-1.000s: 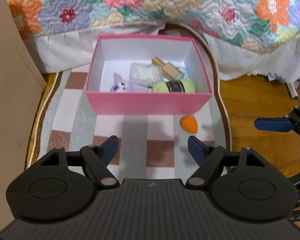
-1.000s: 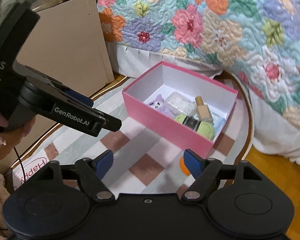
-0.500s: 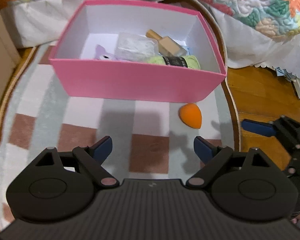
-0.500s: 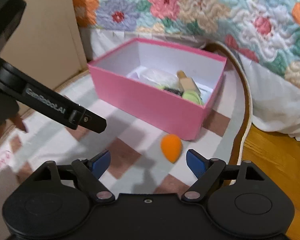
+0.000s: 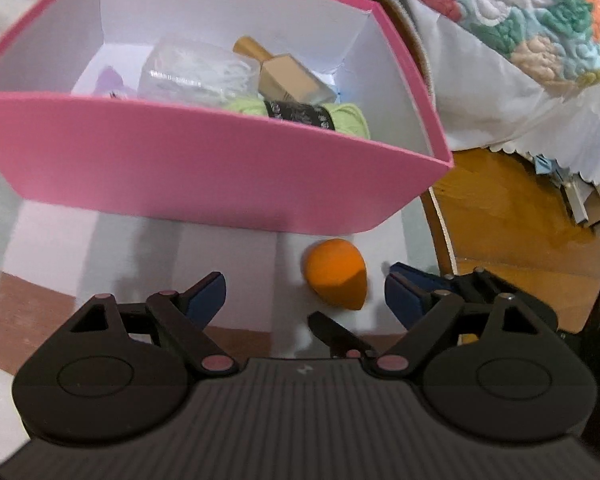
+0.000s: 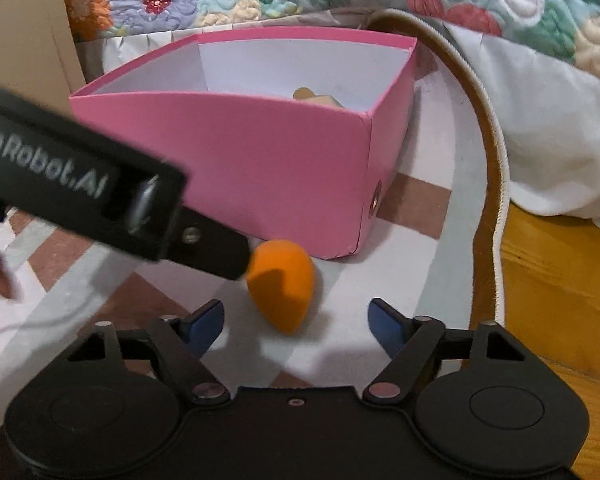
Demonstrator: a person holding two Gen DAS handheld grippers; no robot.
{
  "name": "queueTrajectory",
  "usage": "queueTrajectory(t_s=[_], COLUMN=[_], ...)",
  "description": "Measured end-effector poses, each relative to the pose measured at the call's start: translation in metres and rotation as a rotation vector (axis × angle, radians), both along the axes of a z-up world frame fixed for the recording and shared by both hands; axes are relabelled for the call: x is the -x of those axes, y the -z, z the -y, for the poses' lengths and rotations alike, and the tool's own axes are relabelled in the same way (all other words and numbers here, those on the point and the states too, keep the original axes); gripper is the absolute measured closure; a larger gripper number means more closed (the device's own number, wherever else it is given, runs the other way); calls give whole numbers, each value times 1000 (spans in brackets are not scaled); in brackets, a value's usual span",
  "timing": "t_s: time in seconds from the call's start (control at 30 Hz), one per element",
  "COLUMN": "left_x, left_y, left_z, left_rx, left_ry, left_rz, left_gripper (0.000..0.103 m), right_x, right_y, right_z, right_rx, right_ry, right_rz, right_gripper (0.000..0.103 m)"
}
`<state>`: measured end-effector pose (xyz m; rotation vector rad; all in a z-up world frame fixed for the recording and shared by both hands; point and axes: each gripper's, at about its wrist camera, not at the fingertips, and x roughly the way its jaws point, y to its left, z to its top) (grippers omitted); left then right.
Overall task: Organize objects
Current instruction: 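Move the right tool to the orange sponge and grasp it, then lift the orange sponge with the right gripper and carry it over the box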
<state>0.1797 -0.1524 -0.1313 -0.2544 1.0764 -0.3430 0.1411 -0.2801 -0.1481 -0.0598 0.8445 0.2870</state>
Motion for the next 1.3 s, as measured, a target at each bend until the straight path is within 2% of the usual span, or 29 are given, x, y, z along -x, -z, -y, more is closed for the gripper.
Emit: queueTrajectory(t_s=[0.03,0.1,0.13,0.2,0.23,0.27,0.3,0.4,0.5,0.8,1.03,1.1,1.3], left_x=[0,1,2,1,0,1,1,7,14,45,68,74,86], left_y=[3,7,8,13,15,17,17,13,7,-25,-57,-63,-80], left_z=[2,5,7,9,8,6,3,-1,-5,-17,-26,-30,-43], left_rx=[-2,-16,-25,-21,-5,28,63,99,109,113,114,126,131], left_ry=[-7,-8,-6,-4,-7,-15,-18,-12,-12,0,10,-10,-36], left_rz=[7,41,57,69,61,56,51,52,49,41,26,-6,-2], left_gripper=[18,25,27,52,53,60,72,87,90,90,90,91,91], right_x=[-1,-3,-4,-4,-4,-4,-3,2,10,42,61,64,73], right_y=[2,4,5,5,5,4,3,1,-6,-34,-67,-77,-95], right_z=[0,-1,-2,-1,-1,-1,-3,-8,-13,-19,-32,-39,-55], right_rx=[3,18,19,-6,-29,-33,-25,-14,-25,-100,-73,-47,-15], right_ry=[-3,-16,-21,-33,-40,-34,-31,-47,-48,-24,-15,-9,-36], right_rz=[5,12,16,17,15,15,14,22,16,-14,-49,-72,-77], right_gripper=[29,43,47,63,69,69,69,70,71,71,71,71,71])
